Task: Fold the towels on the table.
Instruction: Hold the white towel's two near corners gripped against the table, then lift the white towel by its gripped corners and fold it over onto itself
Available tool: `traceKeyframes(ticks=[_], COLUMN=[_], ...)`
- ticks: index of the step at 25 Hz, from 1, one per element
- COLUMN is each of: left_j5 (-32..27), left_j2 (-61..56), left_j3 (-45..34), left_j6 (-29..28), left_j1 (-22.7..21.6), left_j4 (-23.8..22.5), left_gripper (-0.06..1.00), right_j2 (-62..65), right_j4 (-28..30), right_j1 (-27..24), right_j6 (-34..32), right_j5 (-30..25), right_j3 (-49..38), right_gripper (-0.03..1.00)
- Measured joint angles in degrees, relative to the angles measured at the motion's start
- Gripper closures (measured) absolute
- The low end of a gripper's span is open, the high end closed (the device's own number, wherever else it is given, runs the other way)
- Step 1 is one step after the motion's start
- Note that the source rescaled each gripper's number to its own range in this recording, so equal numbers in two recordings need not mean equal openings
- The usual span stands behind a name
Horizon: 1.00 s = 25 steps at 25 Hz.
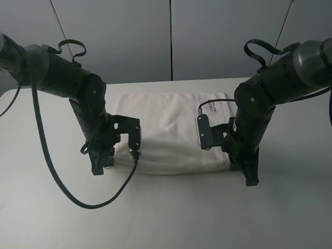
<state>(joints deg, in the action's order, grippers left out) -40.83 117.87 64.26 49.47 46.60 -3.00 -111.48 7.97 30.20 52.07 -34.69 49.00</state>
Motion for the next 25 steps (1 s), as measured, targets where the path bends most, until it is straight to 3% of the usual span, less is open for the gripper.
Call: traceKeyframes(ticks=[5,10,15,25], left_j5=[-3.11,-7.76,-11.59,-14.21], left_j2=[-0.57,-0.57,-0.86,-12.19], left_j3=[0.22,0.22,0.22,0.12], left_j6=[0.0,0.0,0.0,-0.76], left_j1=[0.0,0.11,0.5,1.59], left_j4=[0.24,2.39,6.19,7.14], left_gripper=[0.94,0.94,0.94,0.94], right_j2=[1.87,3.48,5.06,13.7], right_j4=[-3.75,-9.89,-11.99,-14.73], right_j1=[0.0,0.0,0.0,0.0], right_j6=[0.0,0.0,0.14,0.54], right_j5=[-1.68,-8.34,-14.01,-19.08], right_j3=[-0.5,-1.27,-1.4,-1.77], right_gripper=[0.96,0.96,0.96,0.96])
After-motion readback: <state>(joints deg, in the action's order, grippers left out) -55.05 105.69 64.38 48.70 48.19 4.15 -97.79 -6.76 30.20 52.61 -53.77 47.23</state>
